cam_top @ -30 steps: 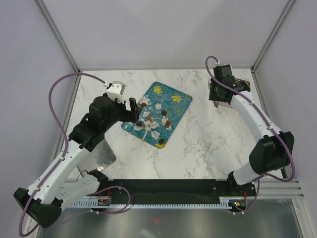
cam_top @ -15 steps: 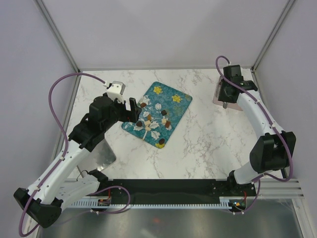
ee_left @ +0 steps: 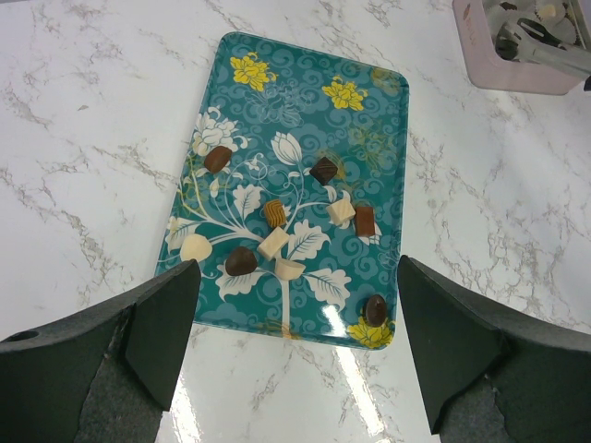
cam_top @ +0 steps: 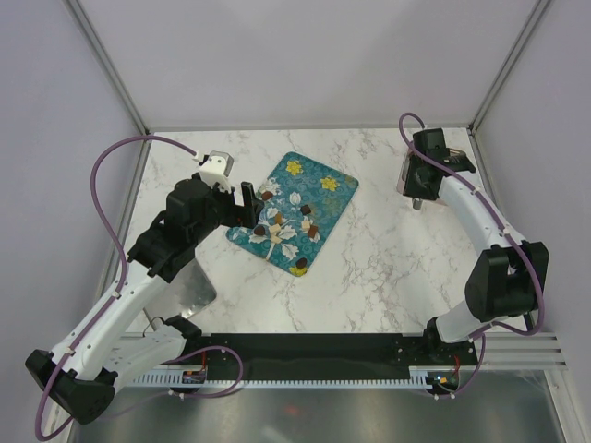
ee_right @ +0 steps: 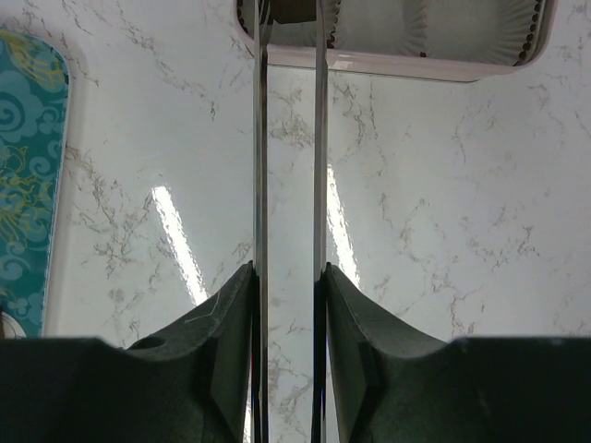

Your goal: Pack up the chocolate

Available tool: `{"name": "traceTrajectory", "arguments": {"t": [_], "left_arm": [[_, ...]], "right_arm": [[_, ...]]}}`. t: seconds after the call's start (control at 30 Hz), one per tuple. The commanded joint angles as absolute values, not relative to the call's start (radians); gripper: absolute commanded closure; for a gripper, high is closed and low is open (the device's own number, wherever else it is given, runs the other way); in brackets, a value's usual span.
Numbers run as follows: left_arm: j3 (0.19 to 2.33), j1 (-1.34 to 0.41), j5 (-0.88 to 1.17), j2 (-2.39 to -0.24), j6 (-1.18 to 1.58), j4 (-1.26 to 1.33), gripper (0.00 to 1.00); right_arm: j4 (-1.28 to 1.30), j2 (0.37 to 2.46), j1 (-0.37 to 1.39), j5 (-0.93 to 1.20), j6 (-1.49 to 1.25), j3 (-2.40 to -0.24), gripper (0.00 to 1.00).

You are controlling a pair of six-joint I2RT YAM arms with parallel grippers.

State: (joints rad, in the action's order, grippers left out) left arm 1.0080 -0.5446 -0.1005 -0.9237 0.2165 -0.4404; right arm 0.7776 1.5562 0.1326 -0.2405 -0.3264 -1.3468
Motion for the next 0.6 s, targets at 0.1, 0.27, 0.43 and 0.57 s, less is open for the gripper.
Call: {"name": "traceTrajectory", "arguments": {"t": [0.1,0.27,0.43,0.57], "left_arm": [[1.023,-0.537,-0.100,-0.917,0.204,-0.423,0.05],[1.023,-0.537,-0.100,-0.916,0.204,-0.422,0.05],[1.023,-0.537,-0.100,-0.919,0.204,-0.422,0.05],[1.025,-0.537,-0.100,-0.917,0.204,-0.422,0.05]], "right_arm": [[0.726,1.571,0.127,-0.238,-0.328,-1.348,0.59],[0.713,1.585,0.127,-0.241,-0.319,-1.347,0.56],[0.704,1.592,0.127,-0.248,-0.311,-1.344,0.53],[0.707,1.585,0.126,-0.256,-0.308,-1.353,0.52]]}}
